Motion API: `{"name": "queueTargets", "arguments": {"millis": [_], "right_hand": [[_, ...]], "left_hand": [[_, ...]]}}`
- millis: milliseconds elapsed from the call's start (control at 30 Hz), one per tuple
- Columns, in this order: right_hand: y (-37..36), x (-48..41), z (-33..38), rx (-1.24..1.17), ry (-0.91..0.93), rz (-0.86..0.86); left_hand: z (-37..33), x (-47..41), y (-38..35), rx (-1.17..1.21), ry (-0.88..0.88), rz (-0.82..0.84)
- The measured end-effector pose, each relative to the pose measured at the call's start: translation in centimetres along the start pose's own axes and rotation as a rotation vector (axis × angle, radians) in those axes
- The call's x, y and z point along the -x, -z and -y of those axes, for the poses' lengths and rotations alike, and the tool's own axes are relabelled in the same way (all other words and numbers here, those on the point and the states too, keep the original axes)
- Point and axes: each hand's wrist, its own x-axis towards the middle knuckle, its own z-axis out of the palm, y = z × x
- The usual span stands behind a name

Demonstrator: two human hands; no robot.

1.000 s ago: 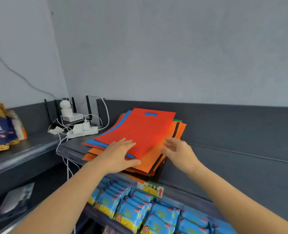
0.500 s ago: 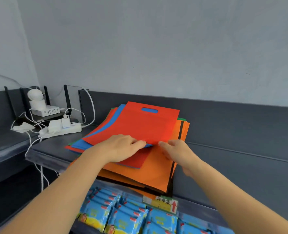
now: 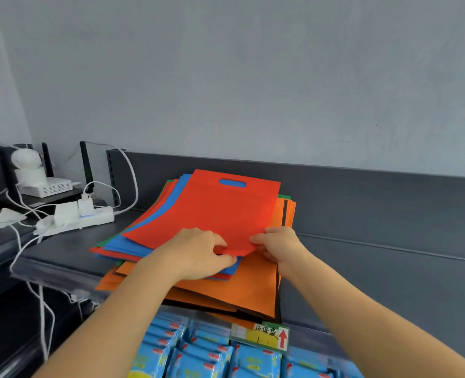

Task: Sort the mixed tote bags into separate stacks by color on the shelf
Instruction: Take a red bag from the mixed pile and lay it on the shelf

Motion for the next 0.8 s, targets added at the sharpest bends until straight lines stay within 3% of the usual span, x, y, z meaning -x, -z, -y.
{"name": "queueTargets", "arguments": {"millis": [167, 433, 567, 733, 800], "right_hand": [[-0.3, 0.1, 0.0, 0.021, 0.107, -0.103], [9.5, 1.4, -0.1, -0.034, 0.274, -0.215], [17.2, 1.8, -2.2, -0.016, 0.24, -0.314], [24.1, 2.2, -6.3, 0.185, 0.14, -0.389], [25.9, 2.4, -7.6, 0.26, 0.113, -0.416]], "left_hand": [[0.5, 0.8, -2.3, -0.035, -0.032, -0.267], [-5.2, -0.6, -2.8, -0.102, -0.415, -0.667], [-11.8, -2.3, -3.9, -0.034, -0.572, -0.627], [-18.3, -3.7, -8.2, 0.028, -0.648, -0.445], [-20.4, -3.9, -9.5, 0.069, -0.63, -0.297]]}}
